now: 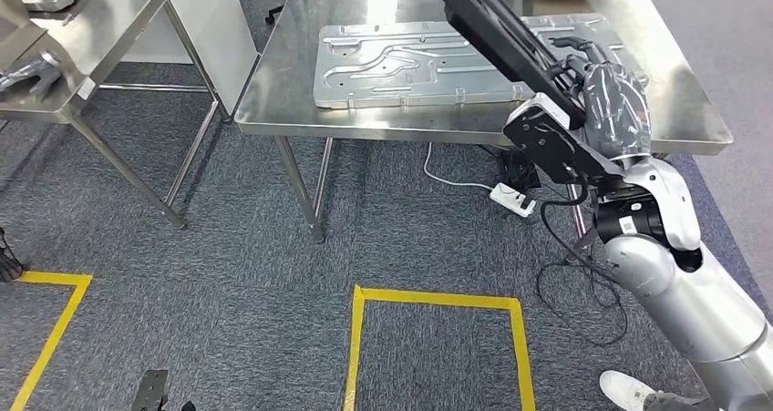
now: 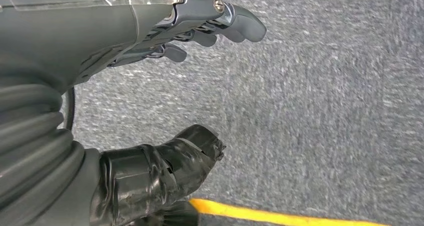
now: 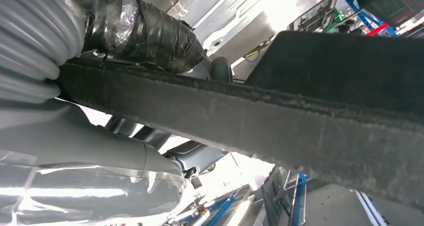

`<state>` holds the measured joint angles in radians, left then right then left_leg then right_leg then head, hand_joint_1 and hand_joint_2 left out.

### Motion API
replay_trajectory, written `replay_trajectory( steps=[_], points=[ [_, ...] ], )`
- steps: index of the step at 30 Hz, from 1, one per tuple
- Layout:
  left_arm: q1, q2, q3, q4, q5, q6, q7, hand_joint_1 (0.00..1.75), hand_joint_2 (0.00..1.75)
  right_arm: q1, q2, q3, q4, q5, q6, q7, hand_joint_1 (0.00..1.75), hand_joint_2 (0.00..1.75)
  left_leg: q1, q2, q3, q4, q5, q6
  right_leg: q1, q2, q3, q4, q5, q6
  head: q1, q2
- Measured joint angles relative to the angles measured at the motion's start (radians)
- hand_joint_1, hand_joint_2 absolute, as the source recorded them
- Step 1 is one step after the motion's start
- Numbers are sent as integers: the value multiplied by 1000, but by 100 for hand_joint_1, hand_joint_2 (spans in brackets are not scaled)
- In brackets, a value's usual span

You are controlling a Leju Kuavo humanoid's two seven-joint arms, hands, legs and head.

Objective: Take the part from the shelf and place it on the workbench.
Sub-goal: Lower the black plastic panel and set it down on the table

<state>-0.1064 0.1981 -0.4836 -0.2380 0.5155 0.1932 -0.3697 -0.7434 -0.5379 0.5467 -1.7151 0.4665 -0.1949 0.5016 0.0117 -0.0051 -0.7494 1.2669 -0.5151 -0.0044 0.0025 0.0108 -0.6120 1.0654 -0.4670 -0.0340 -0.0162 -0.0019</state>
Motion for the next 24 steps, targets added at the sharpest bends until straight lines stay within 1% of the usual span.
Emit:
replay_trajectory(
  steps=[1,2,3,4,5,6,8,9,10,11,12,13,14,15,16,17,18,19,20,22,23,24],
  points=[
    [0,0,0,0,0,-1,0,0,175,1,0,0,0,0,0,0,175,175,-6,0,18,-60,45,11,4,1,9,-1,-6,-1,0,0],
    [-1,2,0,0,0,-1,0,0,175,0,0,0,1,0,0,0,175,175,-12,0,41,-119,77,24,6,1,16,-2,-12,-1,2,0],
    [-2,4,0,0,0,-2,0,0,175,-2,0,0,1,-1,0,-1,175,175,-19,0,64,-172,97,35,7,2,21,-3,-16,0,3,0],
    [-3,6,0,0,-1,-4,0,0,175,-4,0,0,2,-2,0,-2,175,175,-25,0,79,-205,104,44,5,2,22,-6,-18,3,5,0],
    [-5,8,0,0,-1,-5,0,0,175,-5,1,0,4,-2,0,-3,175,175,-30,0,85,-217,98,49,3,3,22,-9,-18,7,7,0],
    [-6,9,0,0,-1,-6,0,0,175,-6,1,0,5,-3,1,-4,175,175,-33,-1,91,-230,97,50,0,3,22,-13,-18,12,6,0],
    [-7,10,0,0,-1,-6,0,0,175,-6,1,0,8,-3,3,-5,175,175,-28,1,112,-256,100,52,-1,2,27,-15,-24,22,6,0],
    [-6,10,0,0,-1,-7,0,0,175,-8,1,0,9,-3,4,-6,175,175,-24,2,126,-271,102,53,-1,1,21,4,-33,27,7,0],
    [-8,10,0,0,-1,-8,0,0,175,-12,0,0,10,-4,4,-6,175,175,-19,2,139,-283,102,53,-2,0,1,45,-49,32,8,0],
    [-10,9,0,0,-1,-8,0,0,175,-16,0,0,12,-5,6,-7,175,175,-18,2,148,-288,99,54,-5,-1,-32,105,-68,37,10,0],
    [-11,8,-1,0,-1,-9,0,0,175,-19,1,0,13,-7,10,-8,175,175,-17,2,154,-289,95,54,-9,-1,-73,169,-84,41,10,0],
    [-12,8,-1,0,0,-10,0,0,175,-20,1,0,15,-10,13,-9,175,175,-15,1,160,-289,89,53,-13,-1,-109,217,-89,46,10,0],
    [-11,7,-1,0,0,-10,-1,0,175,-19,1,0,17,-14,17,-9,175,175,-12,1,167,-287,81,51,-17,-1,-132,234,-76,52,10,0],
    [-10,6,-1,0,1,-11,-1,0,175,-18,1,1,19,-17,21,-9,175,175,-9,0,175,-283,73,47,-22,-2,-134,213,-45,57,10,0],
    [-10,6,-1,0,2,-12,-2,0,175,-18,2,2,22,-20,23,-9,175,175,-5,-1,183,-277,62,41,-27,-3,-119,160,0,62,10,0],
    [-10,7,-1,0,3,-13,-2,0,175,-19,2,2,23,-22,24,-9,175,175,-2,-2,187,-269,50,34,-31,-5,-97,99,38,67,10,0],
    [-10,8,-1,0,4,-13,-3,0,175,-22,4,3,25,-23,25,-9,175,175,-2,-3,189,-258,37,26,-33,-5,-75,43,61,68,12,0],
    [-11,8,-1,0,5,-14,-4,0,175,-24,6,3,27,-24,27,-9,175,175,-2,-4,188,-250,28,19,-33,-6,-60,9,70,64,12,0],
    [-11,9,-1,0,6,-15,-4,0,175,-27,8,4,29,-26,28,-8,175,175,-3,-5,186,-245,21,12,-30,-5,-54,-2,63,57,13,0],
    [-12,10,-1,0,6,-16,-6,0,175,-29,12,4,35,-30,33,-7,175,175,-2,-5,187,-245,14,3,-27,-5,-51,-3,54,40,13,0],
    [-12,10,-1,0,7,-17,-6,0,175,-30,13,4,39,-32,36,-6,175,175,-1,-4,187,-238,8,-1,-27,-4,-47,-5,51,34,12,0],
    [-13,10,-1,0,7,-17,-7,0,175,-32,14,4,42,-35,38,-4,175,175,0,-3,178,-217,-4,-5,-27,-5,-43,-7,48,27,10,0]
  ],
)
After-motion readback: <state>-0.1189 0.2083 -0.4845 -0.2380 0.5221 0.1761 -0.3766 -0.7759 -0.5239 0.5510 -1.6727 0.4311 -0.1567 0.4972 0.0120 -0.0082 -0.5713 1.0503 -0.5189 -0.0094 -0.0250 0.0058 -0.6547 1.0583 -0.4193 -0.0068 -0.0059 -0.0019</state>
